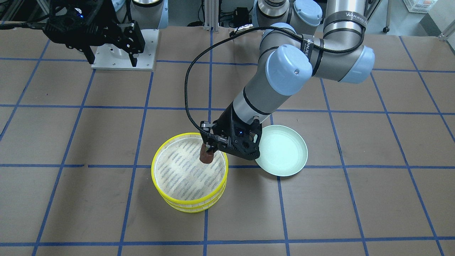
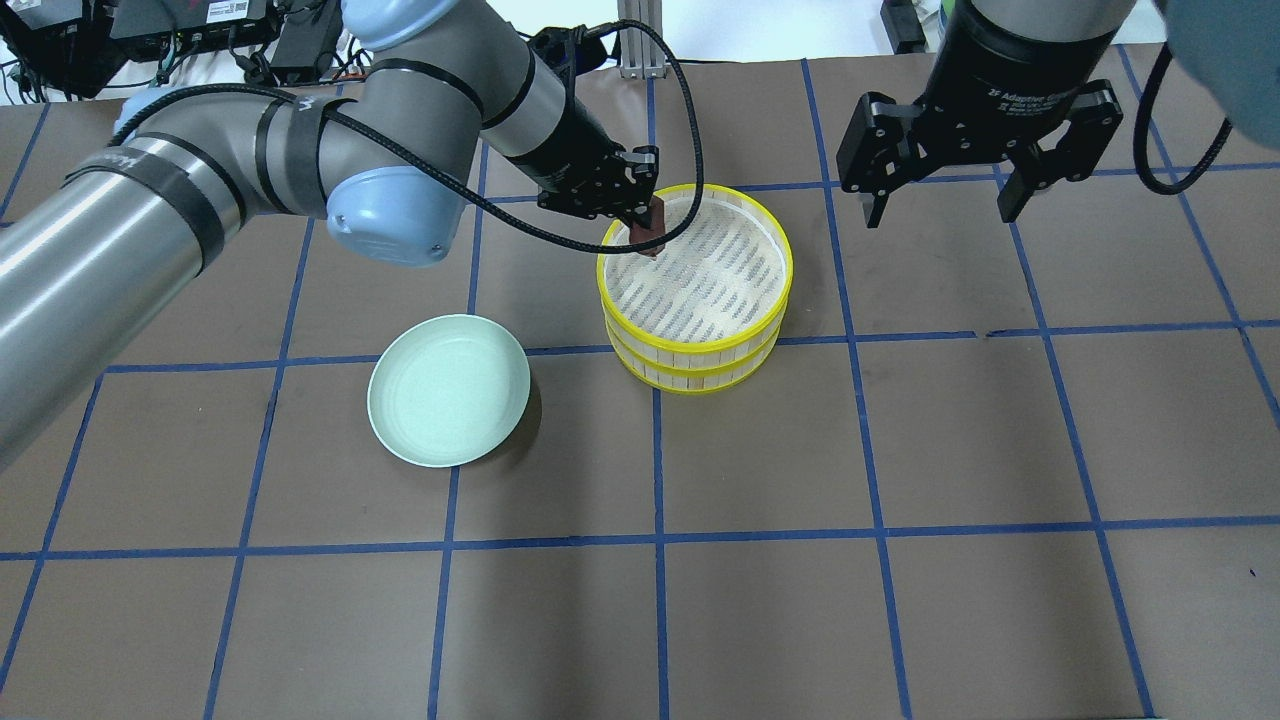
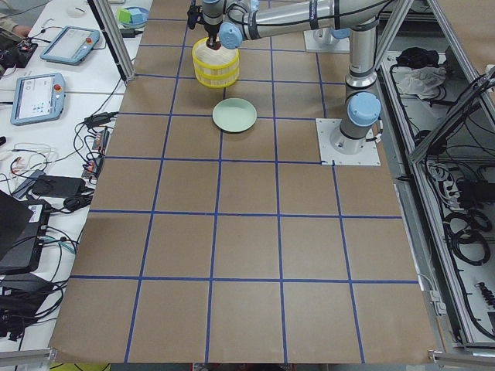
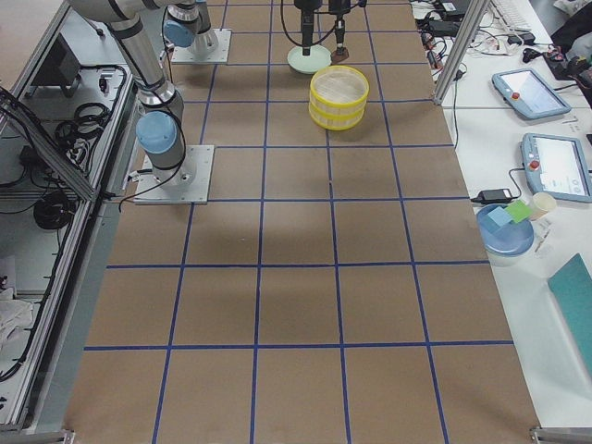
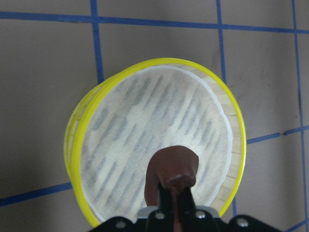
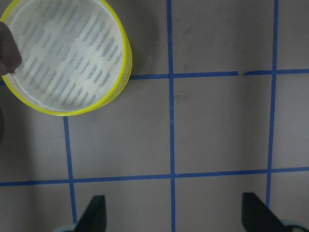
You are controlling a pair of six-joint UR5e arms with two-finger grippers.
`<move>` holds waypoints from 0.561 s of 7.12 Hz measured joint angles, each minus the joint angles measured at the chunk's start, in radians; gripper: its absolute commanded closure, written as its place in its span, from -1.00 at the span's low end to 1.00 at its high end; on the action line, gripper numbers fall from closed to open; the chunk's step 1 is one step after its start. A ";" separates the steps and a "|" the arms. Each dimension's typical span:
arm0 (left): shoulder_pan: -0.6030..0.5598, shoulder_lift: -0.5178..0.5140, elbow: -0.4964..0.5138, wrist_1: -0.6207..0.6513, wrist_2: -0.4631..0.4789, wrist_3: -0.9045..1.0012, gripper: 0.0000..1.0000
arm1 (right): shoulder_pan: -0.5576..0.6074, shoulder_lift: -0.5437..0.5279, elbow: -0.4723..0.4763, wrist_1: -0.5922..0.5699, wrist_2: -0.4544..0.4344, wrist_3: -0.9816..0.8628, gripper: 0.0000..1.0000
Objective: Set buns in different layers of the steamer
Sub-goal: 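Place the brown bun on the top tier with left gripper while right gripper rises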
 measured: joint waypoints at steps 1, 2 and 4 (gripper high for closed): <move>-0.008 -0.029 -0.001 0.053 -0.028 -0.012 0.78 | -0.016 -0.001 0.002 -0.006 0.003 -0.012 -0.99; -0.012 -0.058 -0.001 0.106 -0.041 -0.016 0.29 | -0.022 -0.002 0.004 -0.008 0.005 -0.016 -0.99; -0.014 -0.087 0.000 0.152 -0.046 -0.017 -0.99 | -0.023 -0.002 0.006 -0.015 0.007 -0.017 -0.99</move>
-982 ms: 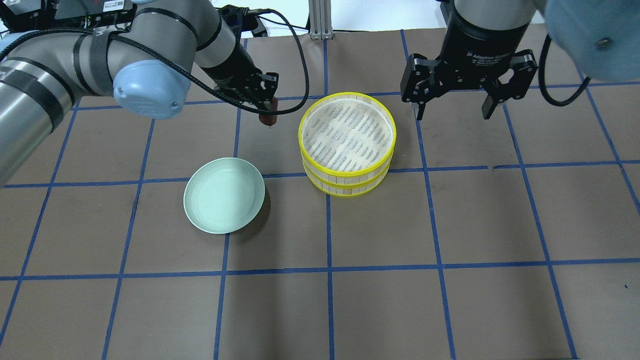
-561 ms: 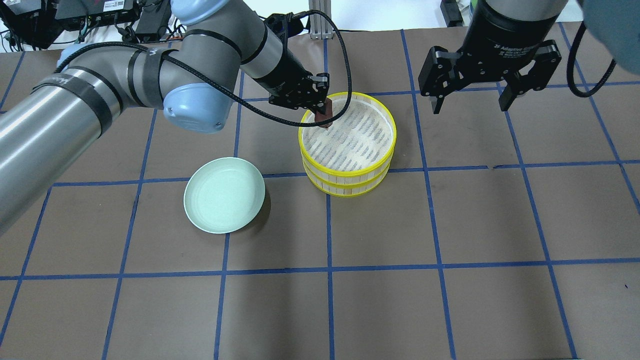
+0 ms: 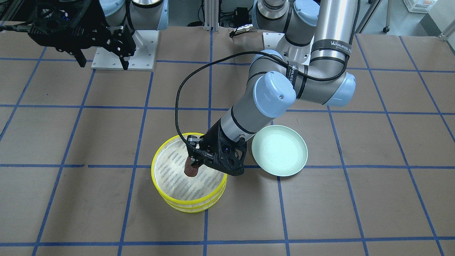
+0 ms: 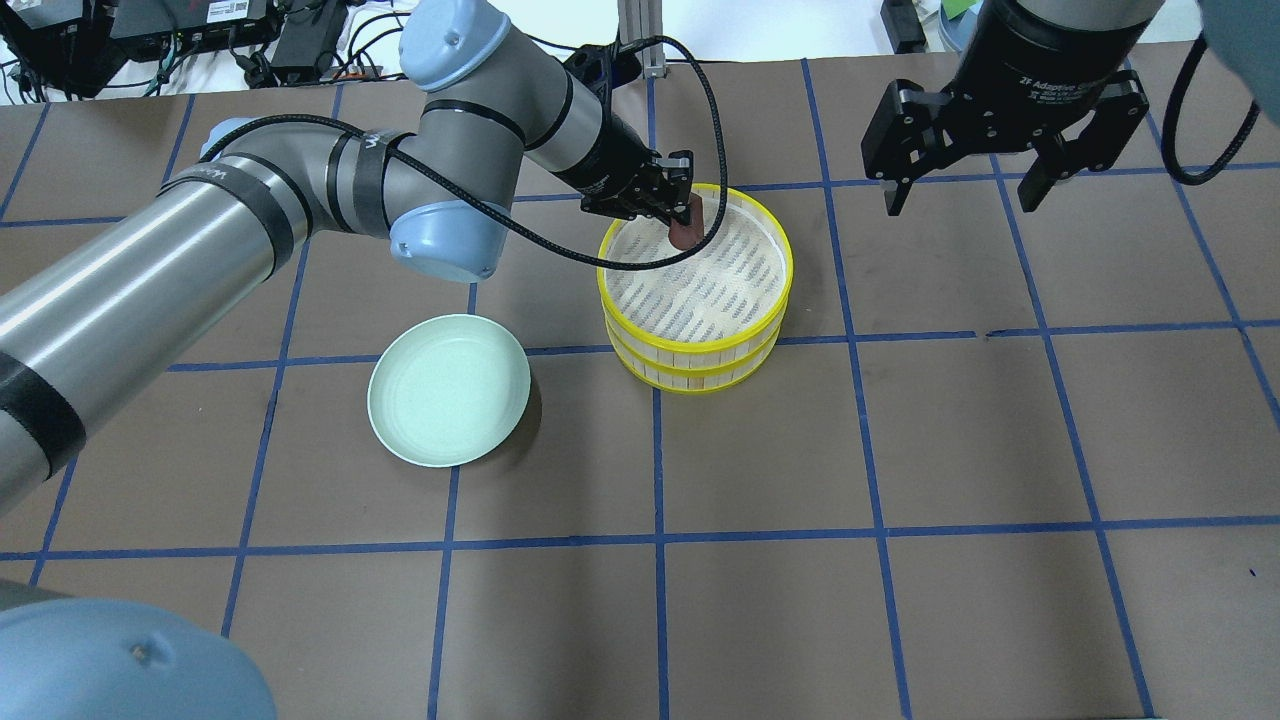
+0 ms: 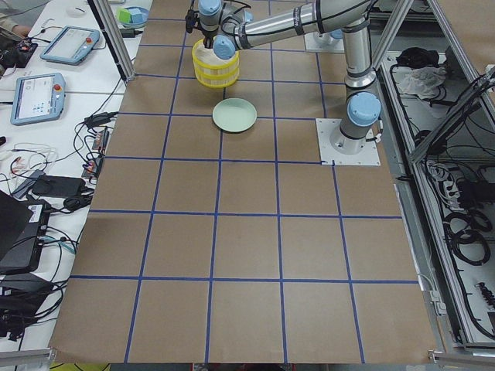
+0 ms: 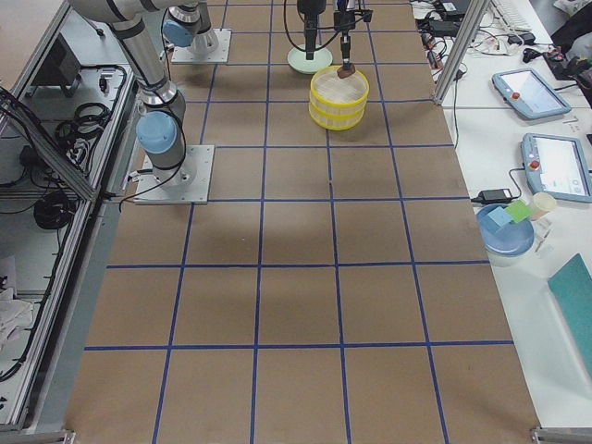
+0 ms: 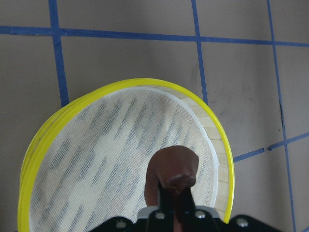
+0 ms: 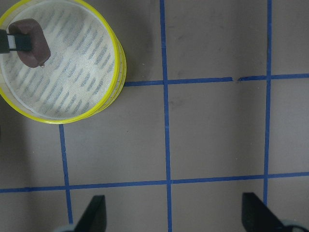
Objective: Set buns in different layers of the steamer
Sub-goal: 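Place the brown bun on the top tier with left gripper while right gripper rises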
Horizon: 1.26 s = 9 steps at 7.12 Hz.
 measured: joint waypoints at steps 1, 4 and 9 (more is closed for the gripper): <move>0.000 -0.003 0.004 0.004 0.001 0.001 -1.00 | 0.000 -0.001 0.000 -0.006 0.000 0.000 -0.99; 0.000 0.027 0.015 -0.042 0.034 0.003 -1.00 | 0.001 -0.001 0.000 -0.010 -0.008 0.001 -1.00; 0.156 0.167 0.024 -0.313 0.379 0.216 -1.00 | 0.001 -0.006 0.000 0.005 -0.011 0.001 -1.00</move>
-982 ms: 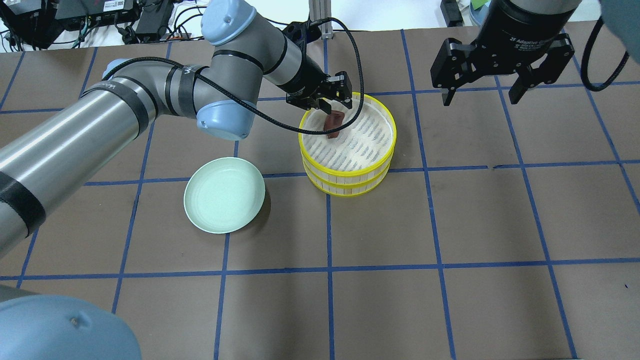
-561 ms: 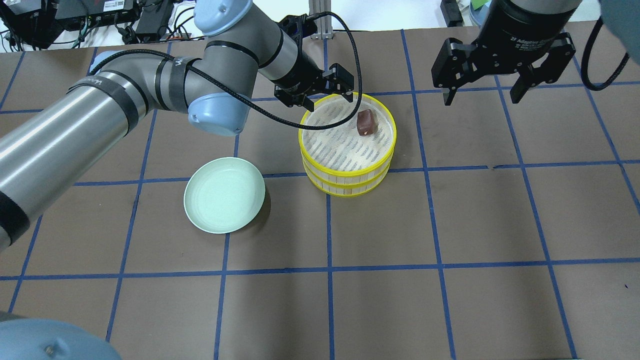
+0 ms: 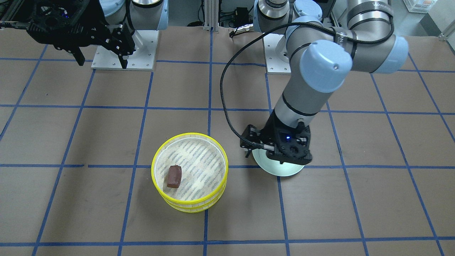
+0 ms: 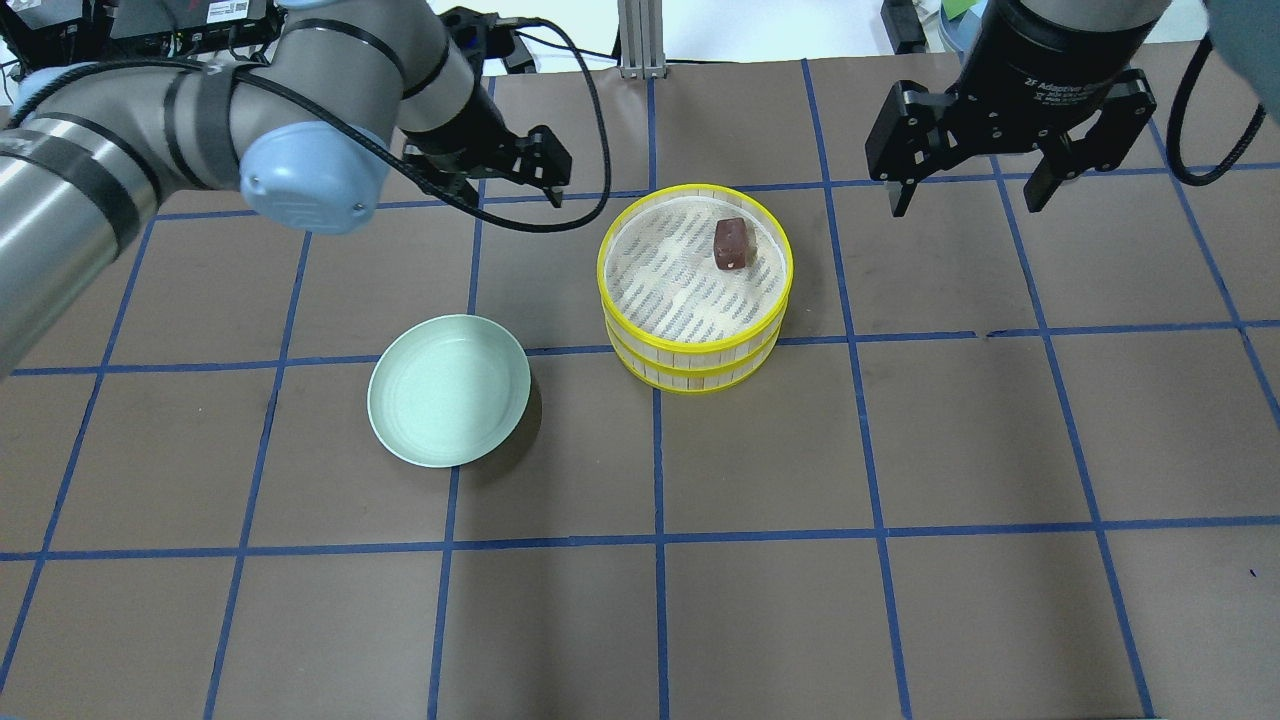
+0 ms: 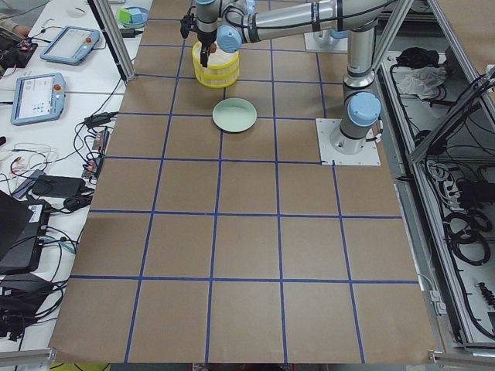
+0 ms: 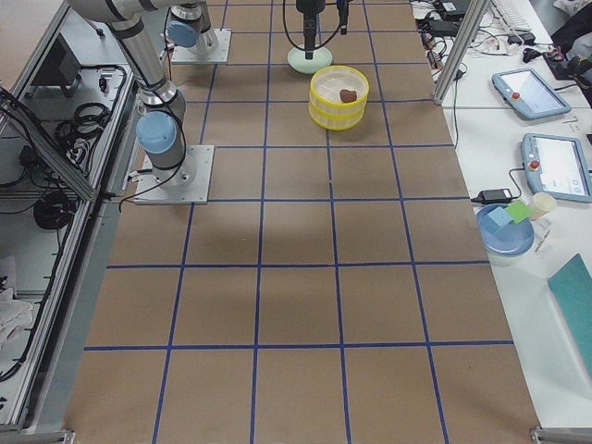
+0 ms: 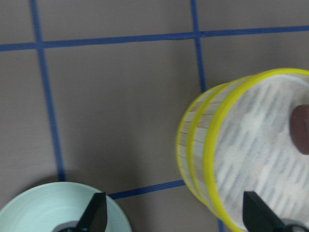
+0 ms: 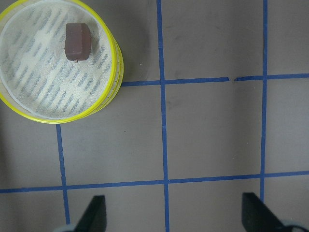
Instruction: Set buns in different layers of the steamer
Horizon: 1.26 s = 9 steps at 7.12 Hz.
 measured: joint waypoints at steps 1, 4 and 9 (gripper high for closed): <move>0.033 0.038 0.003 -0.061 0.068 0.029 -1.00 | 0.000 0.000 0.000 0.000 0.001 0.000 -1.00; 0.064 0.186 0.004 -0.297 0.186 0.045 -1.00 | 0.001 -0.001 0.000 0.000 0.001 0.000 -1.00; 0.068 0.325 -0.007 -0.446 0.135 0.015 -1.00 | 0.001 -0.002 0.014 -0.005 0.000 0.000 -1.00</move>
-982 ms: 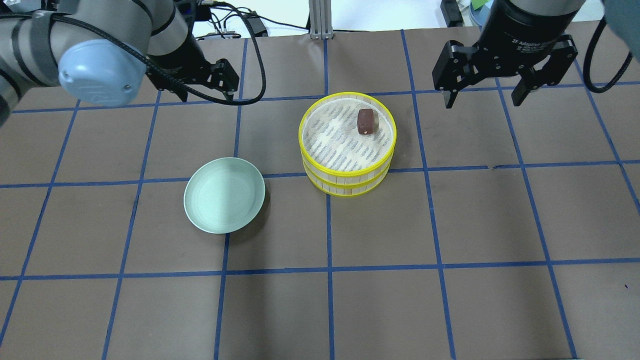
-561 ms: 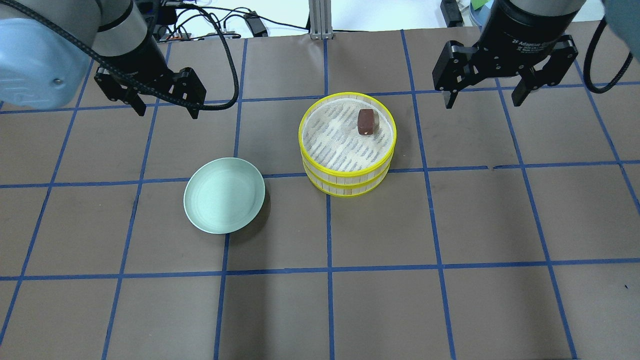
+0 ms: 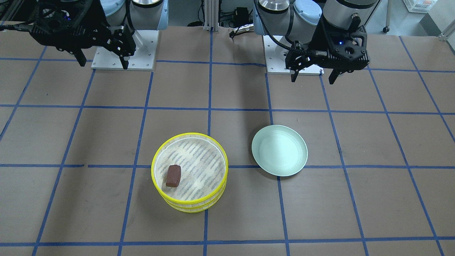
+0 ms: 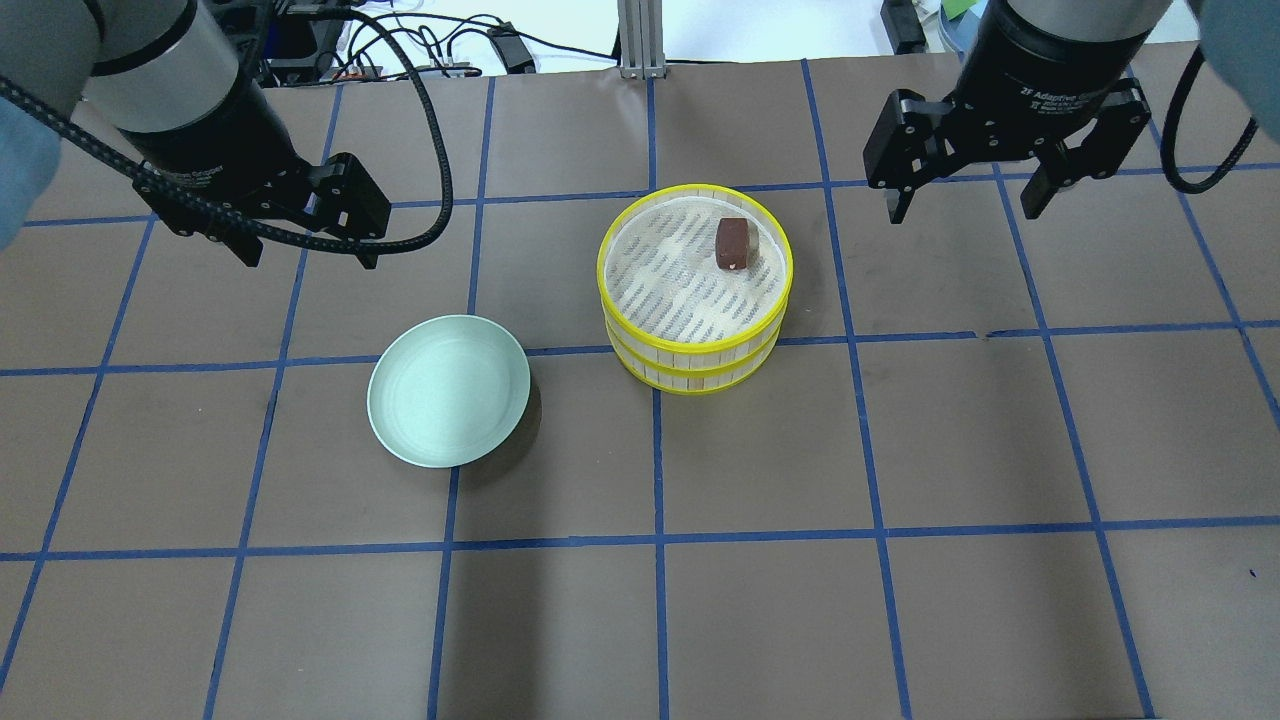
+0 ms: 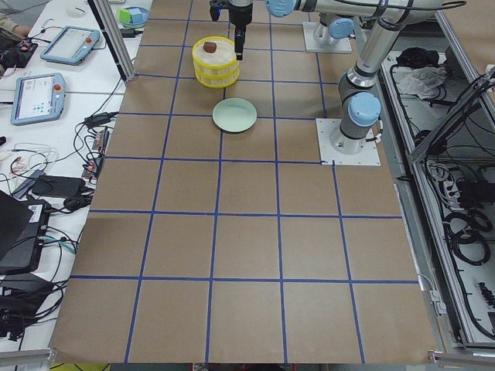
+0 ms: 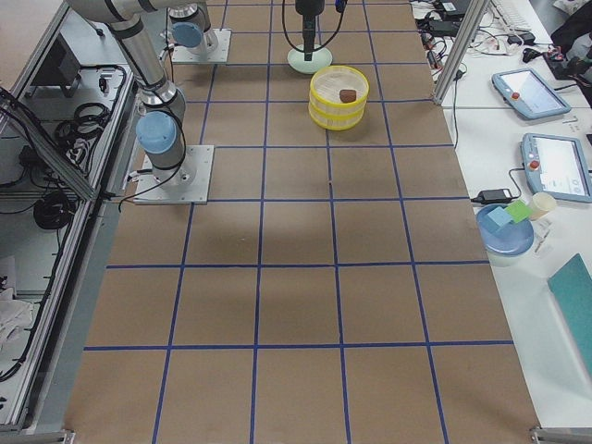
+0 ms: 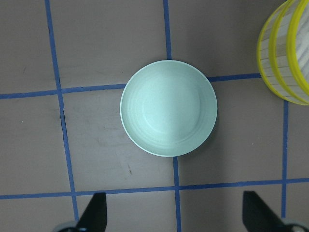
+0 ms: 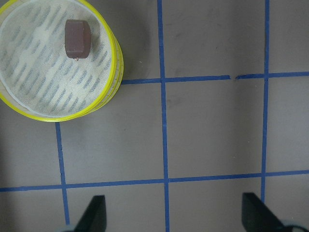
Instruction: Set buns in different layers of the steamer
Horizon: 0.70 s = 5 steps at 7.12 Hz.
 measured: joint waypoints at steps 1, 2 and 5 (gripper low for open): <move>0.003 0.004 0.000 0.002 -0.012 -0.017 -1.00 | 0.000 0.000 0.001 0.000 0.000 0.000 -1.00; 0.003 0.005 -0.001 0.005 -0.016 -0.025 -1.00 | 0.000 0.000 0.001 0.000 0.000 0.000 -1.00; 0.006 0.006 -0.004 0.001 -0.010 -0.028 -1.00 | 0.000 0.000 0.002 -0.001 0.001 -0.001 -1.00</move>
